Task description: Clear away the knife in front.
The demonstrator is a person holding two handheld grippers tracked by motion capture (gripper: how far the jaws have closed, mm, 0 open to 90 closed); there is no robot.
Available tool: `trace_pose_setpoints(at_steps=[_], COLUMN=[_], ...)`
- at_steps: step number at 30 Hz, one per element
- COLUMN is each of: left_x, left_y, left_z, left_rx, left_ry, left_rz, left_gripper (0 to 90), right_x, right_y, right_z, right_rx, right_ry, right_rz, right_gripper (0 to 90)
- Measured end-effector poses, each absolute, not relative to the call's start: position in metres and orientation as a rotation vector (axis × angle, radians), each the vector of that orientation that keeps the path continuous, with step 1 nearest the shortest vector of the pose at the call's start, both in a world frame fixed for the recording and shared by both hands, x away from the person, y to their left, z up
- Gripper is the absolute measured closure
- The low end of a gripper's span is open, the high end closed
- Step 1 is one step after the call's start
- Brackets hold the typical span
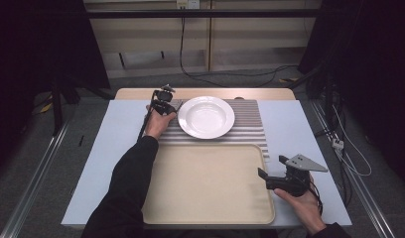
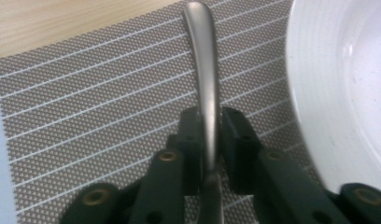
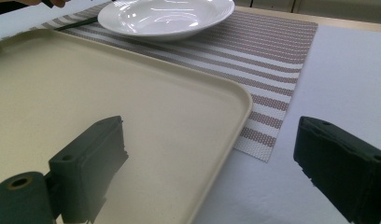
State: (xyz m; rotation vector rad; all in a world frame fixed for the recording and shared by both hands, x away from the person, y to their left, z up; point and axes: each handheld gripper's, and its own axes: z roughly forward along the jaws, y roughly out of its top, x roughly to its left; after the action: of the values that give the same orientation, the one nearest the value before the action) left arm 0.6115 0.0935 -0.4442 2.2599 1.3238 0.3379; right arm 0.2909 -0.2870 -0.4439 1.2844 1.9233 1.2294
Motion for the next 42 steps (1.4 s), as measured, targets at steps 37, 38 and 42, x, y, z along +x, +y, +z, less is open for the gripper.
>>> trace_pose_setpoints(at_steps=[37,38,42], left_x=[0.605,0.605,0.604], left_y=[0.105,0.105,0.109], left_z=[-0.428,-0.428,-0.426], left_rx=[2.299,2.299,2.286], left_ry=[1.277,1.277,1.283], left_rz=[0.353,0.353,0.351], left_gripper=[79.9,79.9,79.9], right_x=[0.292,0.292,0.292], right_y=[-0.287,-0.287,-0.287], right_z=[-0.445,-0.445,-0.445], right_rx=[1.295,1.295,1.295], right_ry=[1.930,1.930,1.930], right_rz=[1.219,1.218,1.216], right_gripper=[8.7,8.7,8.7])
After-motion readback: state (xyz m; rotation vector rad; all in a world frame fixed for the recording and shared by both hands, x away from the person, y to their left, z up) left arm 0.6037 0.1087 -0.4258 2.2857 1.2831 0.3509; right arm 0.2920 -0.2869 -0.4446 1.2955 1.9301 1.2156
